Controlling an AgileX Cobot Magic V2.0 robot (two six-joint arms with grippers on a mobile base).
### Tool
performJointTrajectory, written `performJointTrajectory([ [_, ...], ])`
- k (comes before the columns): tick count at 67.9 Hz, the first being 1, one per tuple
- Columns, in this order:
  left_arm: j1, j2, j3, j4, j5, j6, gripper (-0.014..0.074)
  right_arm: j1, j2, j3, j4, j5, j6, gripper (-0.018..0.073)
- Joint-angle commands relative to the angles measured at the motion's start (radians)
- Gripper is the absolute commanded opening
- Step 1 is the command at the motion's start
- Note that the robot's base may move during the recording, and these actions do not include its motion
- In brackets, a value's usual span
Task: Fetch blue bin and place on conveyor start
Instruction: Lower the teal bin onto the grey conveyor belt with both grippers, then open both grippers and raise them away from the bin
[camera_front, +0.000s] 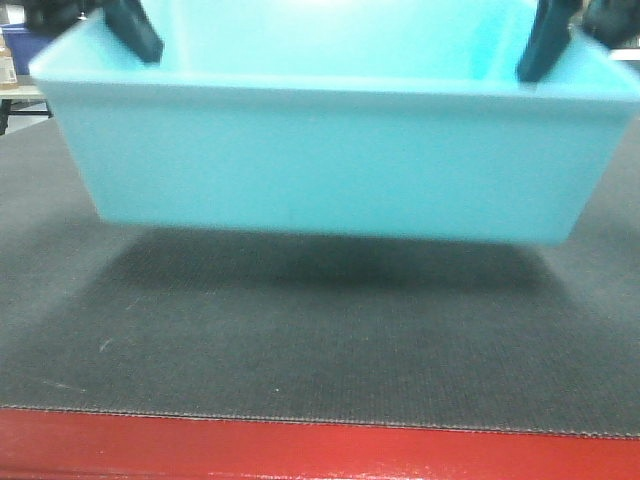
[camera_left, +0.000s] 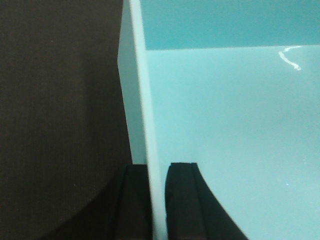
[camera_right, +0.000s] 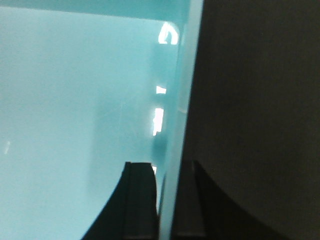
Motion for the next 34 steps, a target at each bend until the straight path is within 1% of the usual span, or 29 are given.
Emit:
performJointTrajectory([
  [1, -0.003, 0.017, 0.007, -0.005, -0.051, 0.009, -0.0111, -0.008, 0.013, 0.013, -0.039, -0.054, -0.013, -0.0151],
  [5, -0.003, 0.043, 0.008, -0.011, -0.040, 0.009, -0.0104, -0.008, 0.023, 0.013, -0.039, -0.054, -0.013, -0.0146],
  [7, -0.003, 0.050, 0.008, -0.011, -0.033, 0.009, -0.0091, -0.008, 0.027, 0.013, -0.039, -0.056, -0.013, -0.0128],
  [10, -0.003, 0.065, 0.008, -0.028, -0.019, 0.009, -0.0054, -0.008, 0.029, 0.013, -0.039, -0.058, -0.013, -0.0097],
  [13, -0.003, 0.070, 0.008, -0.035, -0.005, 0.009, 0.0004, -0.008, 0.029, 0.013, -0.039, -0.058, -0.013, -0.0039],
  [15, -0.003, 0.075, 0.010, -0.035, 0.001, 0.009, 0.0057, -0.008, 0.029, 0.013, -0.039, -0.058, -0.013, 0.0011],
  [16, -0.003, 0.076, 0.010, -0.035, 0.003, 0.009, 0.0087, -0.008, 0.029, 0.013, -0.039, -0.058, -0.013, 0.0055],
  [19, -0.003, 0.079, 0.010, -0.040, 0.009, 0.009, 0.0192, -0.008, 0.029, 0.013, -0.039, -0.058, -0.013, 0.0136],
  [22, -0.003, 0.079, 0.010, -0.047, 0.011, 0.009, 0.0318, -0.008, 0.029, 0.013, -0.039, -0.058, -0.013, 0.0260],
  [23, -0.003, 0.079, 0.010, -0.052, 0.011, 0.009, 0.0363, -0.008, 0.029, 0.013, -0.039, -0.058, -0.013, 0.0278],
  [24, -0.003, 0.079, 0.010, -0.054, 0.011, 0.009, 0.0408, -0.008, 0.029, 0.013, -0.039, -0.056, -0.013, 0.0314],
  [25, -0.003, 0.077, 0.010, -0.054, 0.011, 0.009, 0.0431, -0.008, 0.029, 0.013, -0.039, -0.056, -0.013, 0.0350],
  [26, -0.003, 0.077, 0.010, -0.054, 0.011, 0.009, 0.0499, -0.008, 0.029, 0.013, -0.039, -0.053, -0.013, 0.0385],
  [28, -0.003, 0.074, 0.010, -0.054, 0.011, 0.009, 0.0585, -0.008, 0.029, 0.013, -0.039, -0.050, -0.013, 0.0450],
  [30, -0.003, 0.070, 0.010, -0.056, 0.013, 0.009, 0.0634, -0.008, 0.027, 0.013, -0.039, -0.049, -0.013, 0.0506],
  [33, -0.003, 0.063, 0.007, -0.058, 0.025, 0.009, 0.0592, -0.008, 0.022, 0.013, -0.039, -0.046, -0.013, 0.0570],
  [34, -0.003, 0.060, 0.004, -0.058, 0.030, 0.009, 0.0580, -0.008, 0.020, 0.013, -0.039, -0.043, -0.013, 0.0578],
])
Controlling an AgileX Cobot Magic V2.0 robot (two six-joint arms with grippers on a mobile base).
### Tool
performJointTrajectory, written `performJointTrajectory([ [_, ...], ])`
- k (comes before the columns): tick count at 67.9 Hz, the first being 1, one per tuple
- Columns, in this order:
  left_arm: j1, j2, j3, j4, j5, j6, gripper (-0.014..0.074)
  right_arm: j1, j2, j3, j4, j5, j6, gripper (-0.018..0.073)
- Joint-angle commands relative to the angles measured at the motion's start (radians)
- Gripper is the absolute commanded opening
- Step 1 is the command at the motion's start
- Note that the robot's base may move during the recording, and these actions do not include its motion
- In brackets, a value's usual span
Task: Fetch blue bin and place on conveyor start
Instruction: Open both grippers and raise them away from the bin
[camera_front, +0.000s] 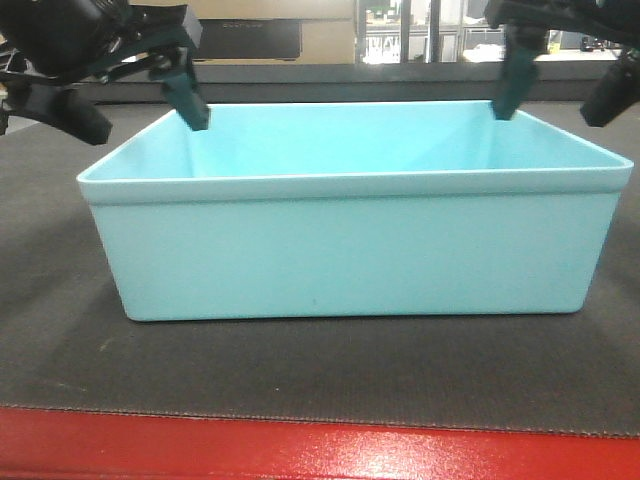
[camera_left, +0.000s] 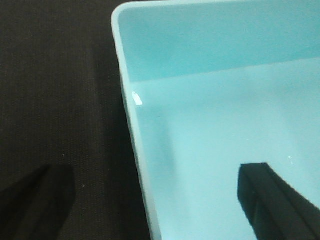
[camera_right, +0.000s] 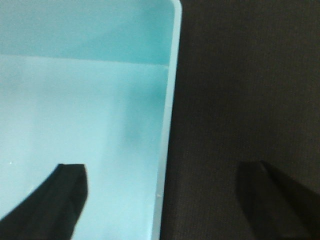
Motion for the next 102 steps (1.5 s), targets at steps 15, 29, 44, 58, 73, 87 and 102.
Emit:
performJointTrajectory([
  [15, -0.003, -0.125, -0.082, 0.008, 0.105, 0.005, 0.0421, -0.005, -0.125, -0.003, -0.044, -0.006, -0.011, 0.0441],
  [29, -0.003, -0.276, -0.100, 0.078, 0.154, 0.005, 0.0082, -0.005, -0.281, -0.003, -0.131, 0.004, -0.011, 0.0019],
  [44, 0.019, -0.410, -0.063, 0.179, 0.245, 0.005, -0.0111, -0.037, -0.449, 0.076, -0.171, -0.036, 0.006, -0.0160],
  [58, 0.134, -0.593, 0.183, 0.144, 0.096, 0.005, -0.0111, -0.106, -0.605, 0.323, -0.183, -0.180, 0.006, -0.0160],
  [73, 0.151, -0.826, 0.489, 0.145, -0.064, 0.005, -0.0111, -0.108, -0.781, 0.617, -0.183, -0.357, 0.006, -0.0162],
  [87, 0.151, -1.081, 0.681, 0.145, -0.112, 0.005, -0.0111, -0.108, -1.018, 0.813, -0.183, -0.425, 0.006, -0.0162],
  [102, 0.151, -1.300, 0.718, 0.145, -0.106, 0.005, -0.0111, -0.108, -1.303, 0.828, -0.183, -0.453, 0.006, -0.0162],
])
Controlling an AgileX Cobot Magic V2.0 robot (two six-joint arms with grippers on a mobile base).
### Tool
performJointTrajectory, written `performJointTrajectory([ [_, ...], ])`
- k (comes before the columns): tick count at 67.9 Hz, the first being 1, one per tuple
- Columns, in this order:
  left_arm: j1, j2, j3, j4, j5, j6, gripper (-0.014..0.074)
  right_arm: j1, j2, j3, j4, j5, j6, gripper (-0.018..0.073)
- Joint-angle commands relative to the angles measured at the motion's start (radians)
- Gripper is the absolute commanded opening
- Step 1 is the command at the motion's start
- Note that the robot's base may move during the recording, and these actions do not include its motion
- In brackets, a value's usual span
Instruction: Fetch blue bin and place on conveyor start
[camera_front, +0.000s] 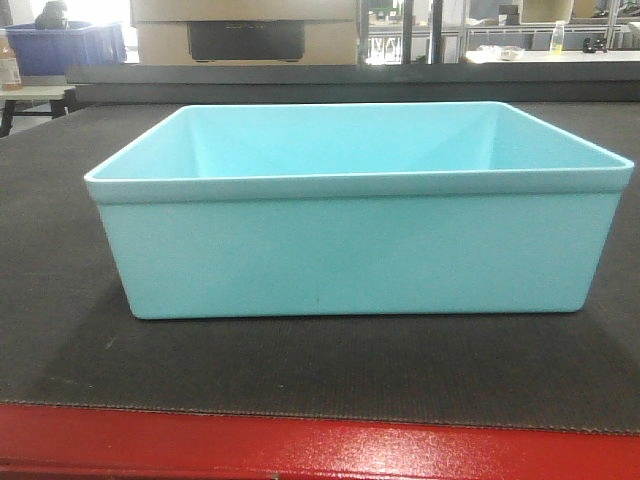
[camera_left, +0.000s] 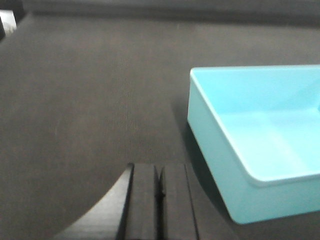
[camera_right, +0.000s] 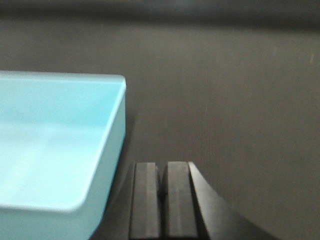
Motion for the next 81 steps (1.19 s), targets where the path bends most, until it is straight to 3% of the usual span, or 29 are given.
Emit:
performJointTrajectory([
  [1, 0.003, -0.071, 0.003, -0.009, -0.028, -0.001, -0.0111, -0.006, -0.100, 0.002, -0.011, -0.049, 0.000, -0.0162],
  [14, 0.003, -0.164, 0.003, -0.009, -0.028, -0.001, -0.0111, -0.006, -0.217, 0.002, -0.011, -0.049, 0.000, -0.0162],
  [62, 0.005, -0.183, 0.005, -0.001, -0.025, -0.001, -0.0111, -0.006, -0.219, 0.002, -0.011, -0.051, 0.000, -0.0162],
  [73, 0.116, -0.223, 0.037, -0.015, -0.032, 0.048, -0.0111, -0.006, -0.219, 0.002, -0.011, -0.051, 0.000, -0.0162],
  [81, 0.200, -0.282, 0.150, -0.030, -0.122, 0.084, -0.0111, -0.006, -0.219, 0.002, -0.011, -0.051, 0.000, -0.0162],
])
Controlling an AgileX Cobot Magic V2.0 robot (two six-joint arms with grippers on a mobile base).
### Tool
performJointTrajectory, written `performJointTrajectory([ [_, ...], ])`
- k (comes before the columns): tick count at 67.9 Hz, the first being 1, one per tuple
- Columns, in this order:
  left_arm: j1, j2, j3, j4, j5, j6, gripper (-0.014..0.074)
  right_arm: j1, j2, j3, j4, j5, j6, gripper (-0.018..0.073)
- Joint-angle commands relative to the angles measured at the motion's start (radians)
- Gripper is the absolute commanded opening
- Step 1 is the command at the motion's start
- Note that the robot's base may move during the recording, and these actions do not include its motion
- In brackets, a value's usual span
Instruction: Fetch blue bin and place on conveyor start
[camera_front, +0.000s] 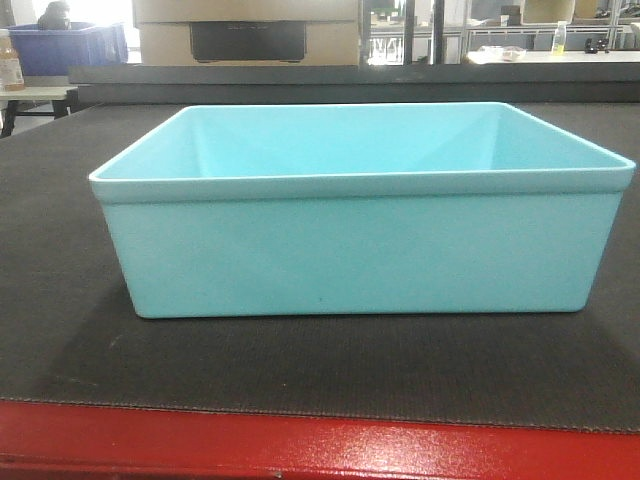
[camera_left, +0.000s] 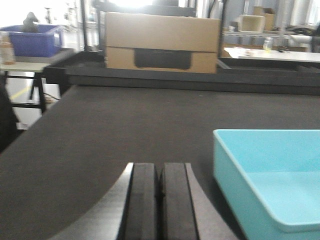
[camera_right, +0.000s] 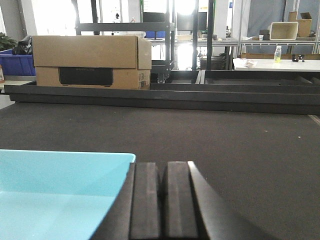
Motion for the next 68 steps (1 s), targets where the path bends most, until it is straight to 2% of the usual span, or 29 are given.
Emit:
performJointTrajectory([
  [1, 0.054, -0.044, 0.086, -0.019, -0.084, 0.032, -0.0111, -0.006, -0.005, 0.002, -0.011, -0.023, 0.000, -0.0162],
  [13, 0.093, -0.079, 0.324, -0.057, -0.302, 0.052, -0.0111, -0.006, -0.005, 0.002, -0.011, -0.021, 0.000, -0.0162],
  [16, 0.093, -0.079, 0.333, -0.057, -0.347, 0.052, -0.0111, -0.006, -0.005, 0.002, -0.011, -0.023, 0.000, -0.0162],
  [19, 0.093, -0.079, 0.333, -0.057, -0.256, 0.052, -0.0111, -0.006, -0.005, 0.002, -0.011, -0.023, 0.000, -0.0162],
  [25, 0.093, -0.079, 0.333, -0.057, -0.223, 0.052, -0.0111, -0.006, -0.005, 0.002, -0.011, -0.023, 0.000, -0.0162],
  [68, 0.093, -0.079, 0.333, -0.057, -0.223, 0.052, -0.0111, -0.006, -0.005, 0.002, -0.011, -0.023, 0.000, -0.0162],
])
